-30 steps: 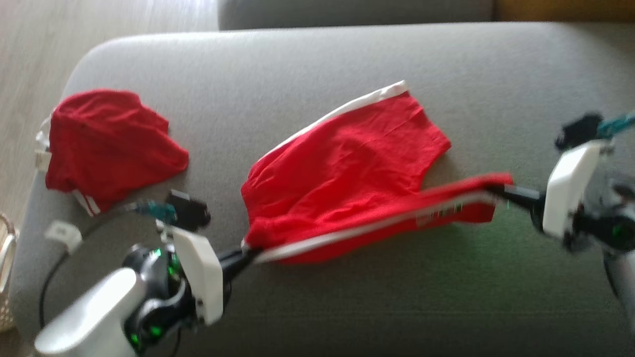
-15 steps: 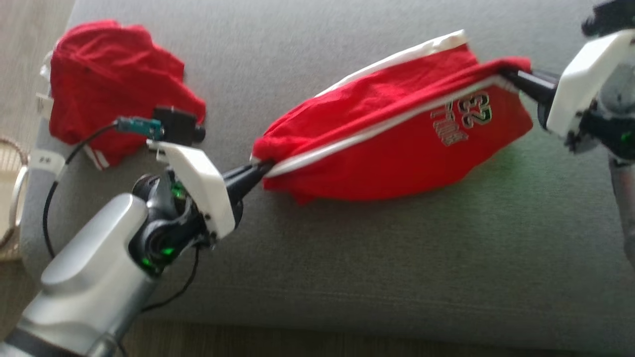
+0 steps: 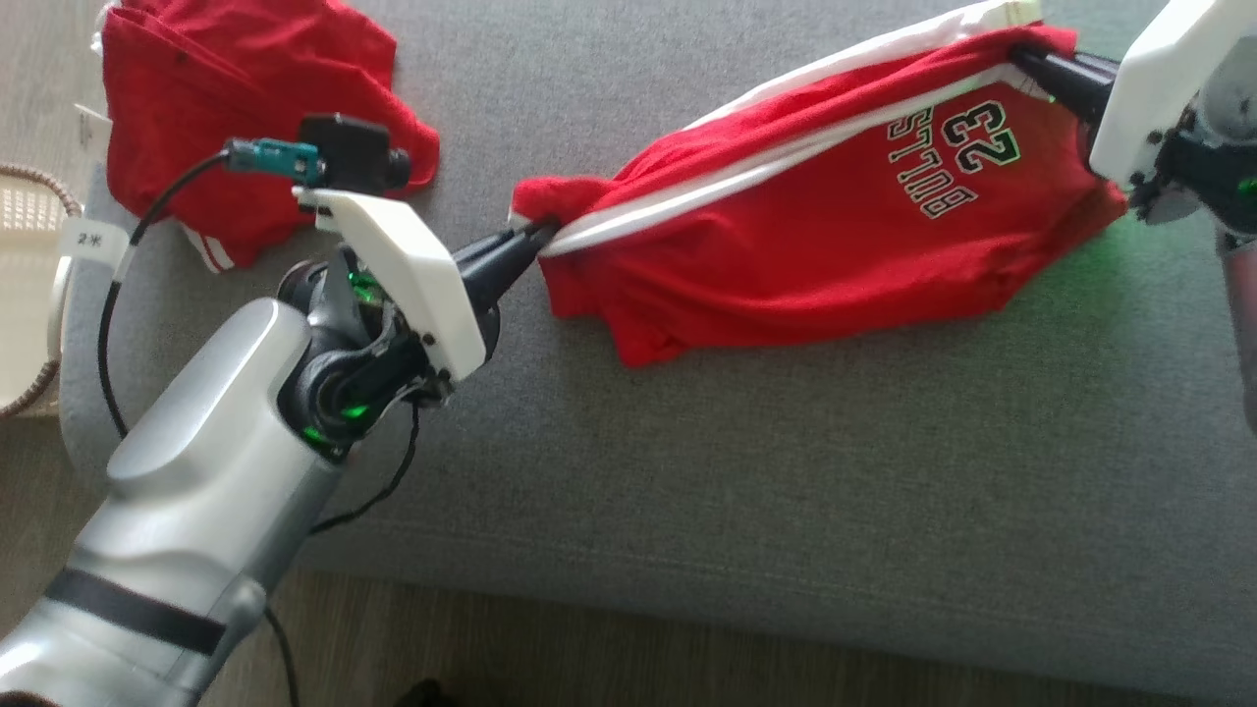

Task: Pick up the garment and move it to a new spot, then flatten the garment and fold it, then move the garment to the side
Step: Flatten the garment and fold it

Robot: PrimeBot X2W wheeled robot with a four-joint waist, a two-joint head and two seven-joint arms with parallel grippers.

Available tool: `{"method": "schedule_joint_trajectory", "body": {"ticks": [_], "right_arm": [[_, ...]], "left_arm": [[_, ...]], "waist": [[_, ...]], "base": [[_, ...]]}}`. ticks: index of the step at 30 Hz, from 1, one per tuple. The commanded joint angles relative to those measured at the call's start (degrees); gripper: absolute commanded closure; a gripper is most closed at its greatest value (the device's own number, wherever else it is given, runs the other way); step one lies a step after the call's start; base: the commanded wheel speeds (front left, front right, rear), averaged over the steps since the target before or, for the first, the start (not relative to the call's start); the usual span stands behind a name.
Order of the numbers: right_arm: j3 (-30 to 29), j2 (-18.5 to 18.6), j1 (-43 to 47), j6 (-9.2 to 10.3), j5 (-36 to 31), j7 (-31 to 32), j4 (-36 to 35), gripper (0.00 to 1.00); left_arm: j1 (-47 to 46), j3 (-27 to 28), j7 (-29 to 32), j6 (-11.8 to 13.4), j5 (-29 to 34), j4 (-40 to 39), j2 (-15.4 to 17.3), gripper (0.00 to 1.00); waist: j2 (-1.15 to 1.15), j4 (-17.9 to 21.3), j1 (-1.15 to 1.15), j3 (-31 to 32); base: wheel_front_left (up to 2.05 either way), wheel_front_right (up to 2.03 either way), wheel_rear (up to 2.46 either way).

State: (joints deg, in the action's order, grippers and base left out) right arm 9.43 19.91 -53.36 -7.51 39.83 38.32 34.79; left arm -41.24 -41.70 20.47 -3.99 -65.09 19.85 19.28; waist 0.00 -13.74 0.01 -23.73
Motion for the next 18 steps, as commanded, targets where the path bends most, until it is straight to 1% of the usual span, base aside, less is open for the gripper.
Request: {"method": "schedule_joint_trajectory", "body": {"ticks": [1,8,12,13,14,15,16,18], "right_arm": [[0.42,0.2,-2.6,0.02,-0.4,-0.64,-0.89,1.0],[1.2,0.26,-5.98,0.02,-1.18,-1.91,2.92,1.0],[1.2,0.01,-7.29,0.02,-1.53,-2.75,4.56,1.0],[0.37,-0.19,-8.28,0.02,-2.29,-4.23,6.27,0.0],[0.37,-0.19,-8.28,0.02,-2.29,-4.23,6.27,0.0],[0.2,-0.48,-8.84,0.02,-2.74,-4.86,7.05,0.0],[-0.05,-1.07,-9.8,0.02,-3.53,-6.85,8.06,0.0],[-0.41,-1.59,-10.59,0.02,-4.17,-8.95,9.11,0.0]], "left_arm": [[-3.49,2.62,-0.94,-0.5,0.69,-0.29,1.25,1.0],[-6.77,2.07,-2.12,-1.32,1.59,3.3,-1.06,1.0],[-8.03,1.87,-2.83,-1.57,2.24,4.85,-1.61,1.0],[-8.83,1.95,-4.09,-1.35,3.11,6.04,-1.92,0.27],[-8.83,1.95,-4.09,-1.35,3.11,6.04,-1.92,0.27],[-9.16,1.94,-4.58,-1.24,3.48,6.66,-2.12,0.0],[-9.66,1.96,-5.51,-1.06,4.0,7.85,-2.53,0.0],[-9.89,2.15,-6.33,-0.89,4.13,8.9,-2.94,0.0]], "waist": [[0.0,-0.39,-0.01,-1.1],[0.0,-0.41,-0.01,-3.27],[0.0,-0.36,-0.01,-4.05],[0.0,-0.34,-0.01,-4.42],[0.0,-0.34,-0.01,-4.42],[0.0,-0.34,-0.01,-4.57],[0.0,-0.33,-0.01,-4.76],[0.0,-0.29,-0.01,-4.81]], "base": [[0.0,0.0,0.0],[0.0,0.0,0.0],[0.0,0.0,0.0],[0.0,0.0,0.0],[0.0,0.0,0.0],[0.0,0.0,0.0],[0.0,0.0,0.0],[0.0,0.0,0.0]]}}
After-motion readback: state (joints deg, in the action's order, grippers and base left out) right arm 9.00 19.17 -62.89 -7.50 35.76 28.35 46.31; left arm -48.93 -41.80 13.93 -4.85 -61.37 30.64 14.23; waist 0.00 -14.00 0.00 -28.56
